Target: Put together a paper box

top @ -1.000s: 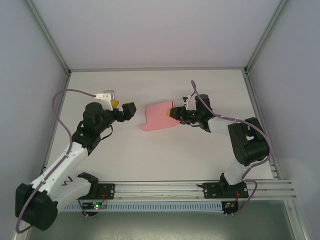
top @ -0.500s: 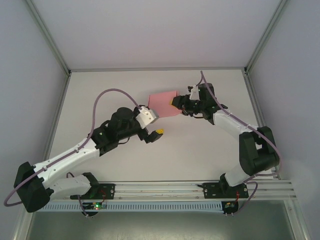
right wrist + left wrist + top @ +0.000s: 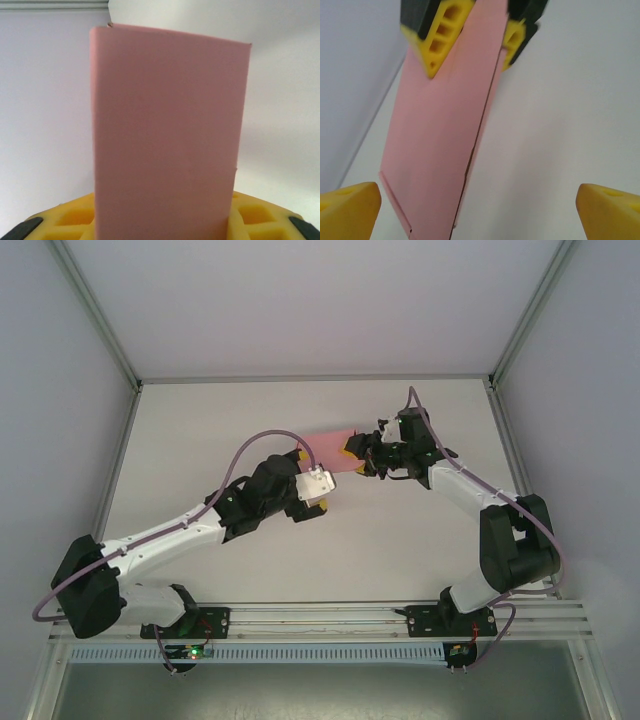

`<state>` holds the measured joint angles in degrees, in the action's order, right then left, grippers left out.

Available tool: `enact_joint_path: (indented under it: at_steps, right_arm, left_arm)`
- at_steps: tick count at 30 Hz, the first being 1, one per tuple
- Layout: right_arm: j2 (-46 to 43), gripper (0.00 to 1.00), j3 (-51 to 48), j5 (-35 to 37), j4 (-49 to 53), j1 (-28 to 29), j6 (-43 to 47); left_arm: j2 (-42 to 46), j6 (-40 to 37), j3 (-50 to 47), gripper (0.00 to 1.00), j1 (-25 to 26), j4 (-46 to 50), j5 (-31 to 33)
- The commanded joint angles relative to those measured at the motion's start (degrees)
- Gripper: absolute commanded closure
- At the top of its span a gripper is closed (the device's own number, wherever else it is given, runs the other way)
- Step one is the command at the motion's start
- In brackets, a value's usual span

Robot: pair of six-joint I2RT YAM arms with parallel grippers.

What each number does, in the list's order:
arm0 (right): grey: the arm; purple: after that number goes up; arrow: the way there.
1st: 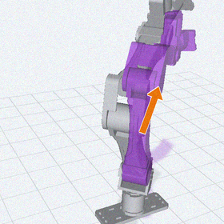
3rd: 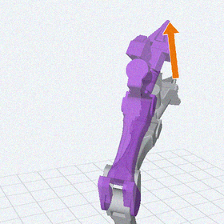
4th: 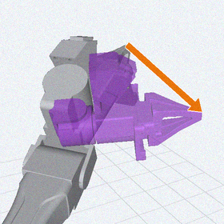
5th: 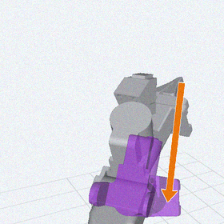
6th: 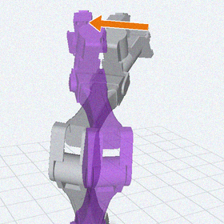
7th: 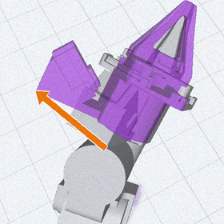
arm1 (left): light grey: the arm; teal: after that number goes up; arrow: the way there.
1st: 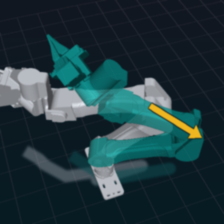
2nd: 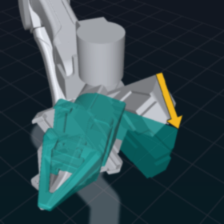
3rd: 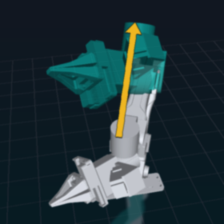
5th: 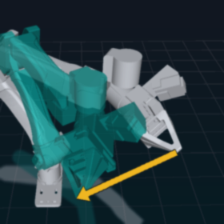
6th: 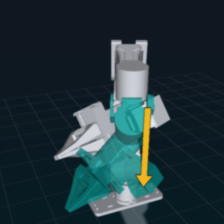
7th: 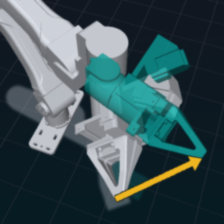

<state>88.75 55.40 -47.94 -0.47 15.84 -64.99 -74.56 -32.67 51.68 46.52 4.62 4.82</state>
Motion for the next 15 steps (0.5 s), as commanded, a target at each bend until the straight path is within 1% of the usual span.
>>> enact_joint_path:
  at_steps: [1, 3, 6, 9, 12, 14, 15]
  right_arm:
    - [1.30, 0.71, 0.50, -6.80, -1.25, -0.56, -6.08]
    - [1.99, 0.71, 0.60, -8.49, -1.14, -0.64, -7.61]
    - [2.00, 0.71, 0.20, -9.59, -2.46, -0.63, -9.12]
    - [1.49, 0.69, -0.26, -9.88, -3.34, -0.60, -10.42]
    - [1.12, 0.69, -1.03, -10.71, -5.48, -0.37, -12.03]
    - [1.00, 0.69, -1.38, -11.53, -5.85, -0.31, -12.35]
    - [0.89, 0.69, -1.65, -11.61, -5.98, -0.30, -12.40]
  left_arm:
    - [-1.43, -3.90, -0.65, 0.00, 0.97, -4.79, 7.21]
    - [-2.37, -4.94, -0.28, 0.00, 1.07, -4.62, 8.58]
    - [-3.56, -6.41, -0.01, 0.00, 1.08, -5.23, 11.03]
    - [-4.17, -7.21, -0.18, 0.01, 0.97, -5.46, 12.09]
    - [-5.01, -7.93, 0.11, 0.14, 0.90, -6.28, 12.62]
    - [-5.74, -8.05, 0.50, 0.27, 0.80, -6.63, 13.34]
    - [-6.18, -8.06, 0.88, 0.31, 0.66, -6.23, 13.29]
